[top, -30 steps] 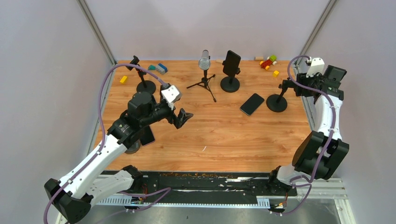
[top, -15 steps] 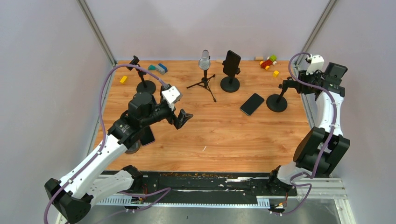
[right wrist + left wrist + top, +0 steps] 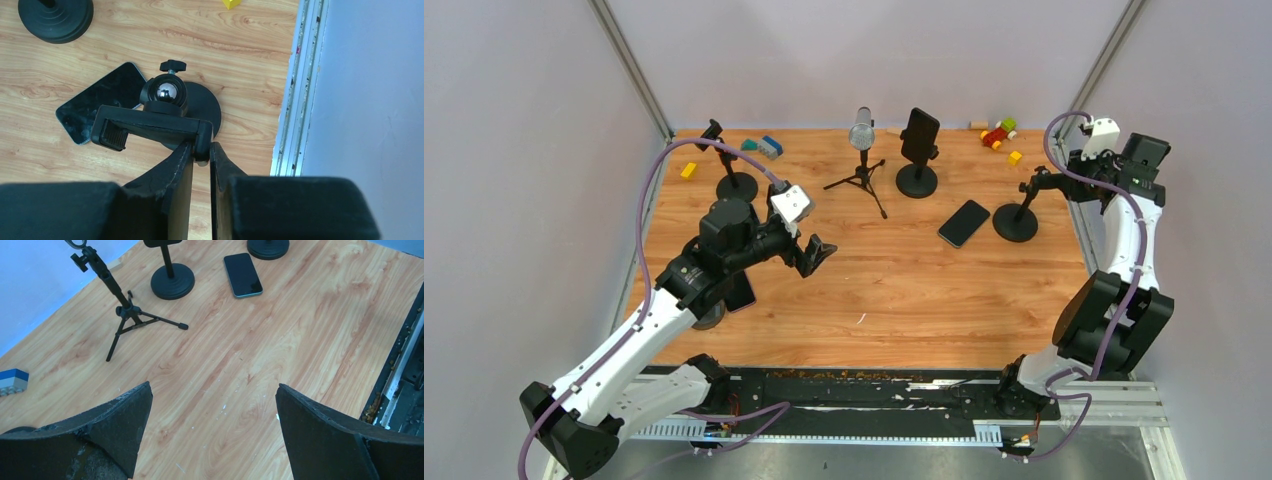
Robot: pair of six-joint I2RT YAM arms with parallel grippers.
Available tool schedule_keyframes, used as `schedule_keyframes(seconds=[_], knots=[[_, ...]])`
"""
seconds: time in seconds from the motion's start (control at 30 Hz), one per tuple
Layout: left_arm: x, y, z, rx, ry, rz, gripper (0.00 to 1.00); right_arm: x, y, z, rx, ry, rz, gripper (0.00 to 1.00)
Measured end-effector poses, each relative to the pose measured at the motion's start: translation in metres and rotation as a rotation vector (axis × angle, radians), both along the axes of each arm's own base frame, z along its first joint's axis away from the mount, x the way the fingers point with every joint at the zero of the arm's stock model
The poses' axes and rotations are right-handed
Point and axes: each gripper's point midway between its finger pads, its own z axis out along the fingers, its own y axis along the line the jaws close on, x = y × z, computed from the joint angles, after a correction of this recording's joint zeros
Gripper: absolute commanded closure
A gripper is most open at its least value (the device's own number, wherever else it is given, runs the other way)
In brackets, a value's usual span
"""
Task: Place the phone on the phone stand
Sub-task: Pick up the phone stand at the center of the board, then place the phone stand at the center of the board.
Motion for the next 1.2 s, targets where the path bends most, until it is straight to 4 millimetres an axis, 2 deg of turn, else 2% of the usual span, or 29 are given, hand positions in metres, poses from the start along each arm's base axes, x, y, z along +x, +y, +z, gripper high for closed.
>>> schedule_keyframes(seconds=[0.2, 0.3, 0.53, 0.67, 0.77, 0.83, 1.0, 1.13, 1.2], knots=[[0.0, 0.0, -0.001, 0.002, 0.002, 0.002, 0.0, -0.003, 0.005, 0.004, 0.026, -0.001, 0.001, 1.0], [0.0, 0.0, -0.001, 0.002, 0.001, 0.002, 0.0, -0.012, 0.014, 0.012, 0.057, -0.002, 0.005, 1.0], [-0.001, 0.002, 0.001, -0.002, -0.006, 0.005, 0.0, -0.035, 0.04, 0.062, 0.082, -0.104, 0.04, 1.0], [0.0, 0.002, 0.002, -0.002, -0.008, 0.009, 0.0, -0.049, 0.064, 0.088, 0.075, -0.163, 0.088, 1.0], [0.001, 0.003, 0.001, -0.001, -0.009, 0.015, 0.0, -0.057, 0.091, 0.097, 0.07, -0.185, 0.148, 1.0], [0.001, 0.003, 0.001, 0.001, -0.009, 0.02, 0.0, -0.065, 0.117, 0.097, 0.068, -0.189, 0.202, 1.0], [0.003, 0.004, 0.001, 0.007, -0.017, 0.025, 0.0, -0.094, 0.196, 0.084, 0.096, -0.166, 0.386, 1.0], [0.002, 0.004, 0.001, 0.017, -0.029, 0.015, 0.0, -0.12, 0.25, 0.072, 0.128, -0.14, 0.541, 1.0], [0.001, 0.003, 0.001, 0.021, -0.036, -0.004, 0.0, -0.13, 0.271, 0.066, 0.139, -0.125, 0.606, 1.0]])
